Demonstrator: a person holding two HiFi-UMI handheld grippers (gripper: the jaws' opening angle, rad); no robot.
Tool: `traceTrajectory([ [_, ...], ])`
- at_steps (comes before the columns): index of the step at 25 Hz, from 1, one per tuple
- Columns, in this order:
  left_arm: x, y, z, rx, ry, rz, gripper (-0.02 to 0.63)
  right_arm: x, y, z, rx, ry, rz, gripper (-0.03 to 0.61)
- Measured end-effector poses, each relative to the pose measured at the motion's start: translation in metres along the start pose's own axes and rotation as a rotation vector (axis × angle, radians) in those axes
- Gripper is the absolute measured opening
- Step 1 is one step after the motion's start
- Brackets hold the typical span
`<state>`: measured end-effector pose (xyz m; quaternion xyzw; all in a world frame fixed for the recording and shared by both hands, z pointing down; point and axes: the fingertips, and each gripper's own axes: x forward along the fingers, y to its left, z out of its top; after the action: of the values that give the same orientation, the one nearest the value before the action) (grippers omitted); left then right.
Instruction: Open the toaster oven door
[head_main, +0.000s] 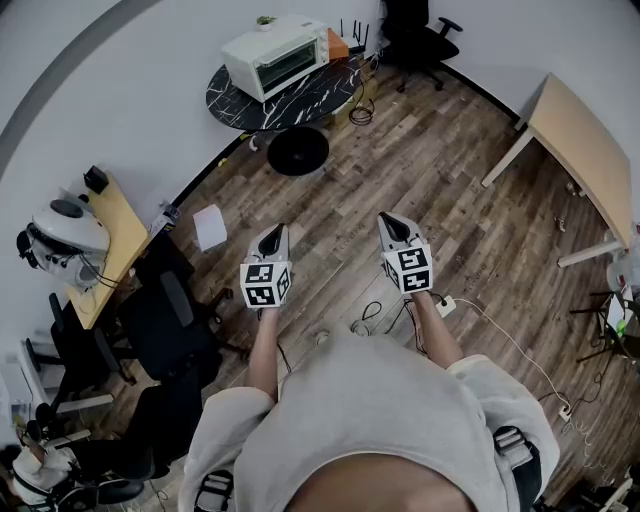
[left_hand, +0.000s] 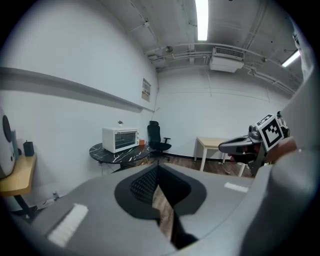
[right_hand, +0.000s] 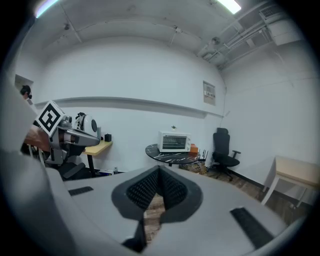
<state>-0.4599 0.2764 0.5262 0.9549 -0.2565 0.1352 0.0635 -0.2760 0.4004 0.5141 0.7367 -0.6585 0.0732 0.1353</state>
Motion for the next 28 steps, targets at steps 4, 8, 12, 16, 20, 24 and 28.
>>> traceTrajectory([
  [4,0.005,-0.003,0.002,0.002,-0.001,-0.001,0.011,0.000,-0.003,-0.001,0.005,-0.009,0.012,0.014],
  [8,0.009,-0.005,0.001,0.001,0.002,0.014,0.011,-0.002,-0.009,-0.004,0.020,-0.013,0.010,0.014],
  [12,0.019,-0.021,0.000,0.002,0.009,-0.028,0.112,-0.004,-0.018,-0.009,0.020,-0.005,0.013,0.014],
  [16,0.028,-0.036,-0.001,0.006,0.012,-0.056,0.239,-0.005,-0.024,-0.011,0.019,-0.006,0.021,0.014],
  [20,0.037,-0.045,0.001,0.010,0.005,-0.050,0.239,-0.004,-0.034,-0.012,0.022,-0.012,0.032,0.014],
  [24,0.044,-0.054,0.004,0.015,-0.007,-0.036,0.238,-0.007,-0.045,-0.016,0.026,-0.018,0.048,0.014],
  [28,0.054,-0.059,0.005,0.007,-0.014,-0.027,0.239,-0.005,-0.055,-0.021,0.011,-0.021,0.061,0.014],
])
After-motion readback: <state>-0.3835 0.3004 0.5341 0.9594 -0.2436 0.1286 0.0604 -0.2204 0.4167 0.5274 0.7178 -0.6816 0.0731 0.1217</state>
